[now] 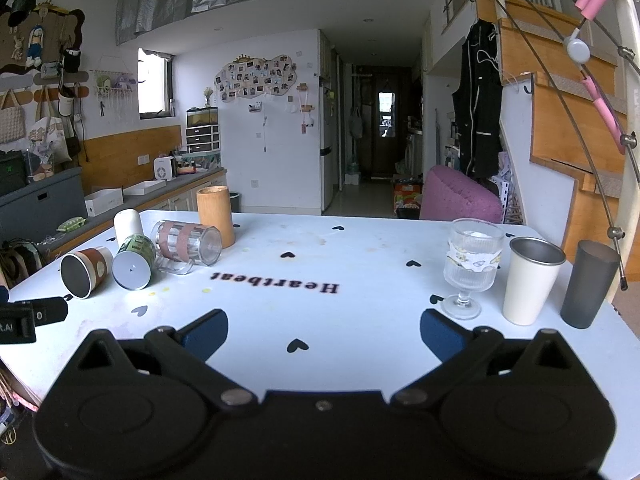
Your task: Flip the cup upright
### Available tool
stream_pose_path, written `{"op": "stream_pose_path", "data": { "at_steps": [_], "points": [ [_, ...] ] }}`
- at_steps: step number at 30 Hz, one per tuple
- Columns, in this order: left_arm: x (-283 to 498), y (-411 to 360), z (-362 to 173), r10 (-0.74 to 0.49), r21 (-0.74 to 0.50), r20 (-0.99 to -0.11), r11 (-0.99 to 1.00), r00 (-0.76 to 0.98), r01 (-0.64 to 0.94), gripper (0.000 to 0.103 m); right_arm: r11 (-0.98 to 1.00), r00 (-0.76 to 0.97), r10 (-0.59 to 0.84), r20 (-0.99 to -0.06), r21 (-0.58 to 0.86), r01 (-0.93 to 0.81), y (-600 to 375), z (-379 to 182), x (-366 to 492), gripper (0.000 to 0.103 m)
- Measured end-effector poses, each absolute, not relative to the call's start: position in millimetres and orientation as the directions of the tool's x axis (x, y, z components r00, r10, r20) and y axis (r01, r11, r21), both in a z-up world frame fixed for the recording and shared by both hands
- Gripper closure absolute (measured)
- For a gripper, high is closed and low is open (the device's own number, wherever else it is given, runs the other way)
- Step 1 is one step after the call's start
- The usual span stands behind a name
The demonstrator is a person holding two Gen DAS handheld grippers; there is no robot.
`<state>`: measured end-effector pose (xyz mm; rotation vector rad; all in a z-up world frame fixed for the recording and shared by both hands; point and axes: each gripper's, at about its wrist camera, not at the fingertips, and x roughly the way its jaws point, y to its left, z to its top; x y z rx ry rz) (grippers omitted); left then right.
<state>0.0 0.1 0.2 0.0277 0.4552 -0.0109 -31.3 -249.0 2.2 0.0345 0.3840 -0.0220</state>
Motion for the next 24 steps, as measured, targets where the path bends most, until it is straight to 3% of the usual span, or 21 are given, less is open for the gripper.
{"op": "stream_pose_path", "data": {
  "at_steps": [24],
  "points": [
    [5.3, -1.4, -0.4, 0.004, 0.028, -0.405, 1.0, 0.914, 0.008, 0.0, 0.999, 0.929, -0.018, -0.369, 0.032, 0.032, -250.6, -1.2, -38.7, 0.0]
  ]
}}
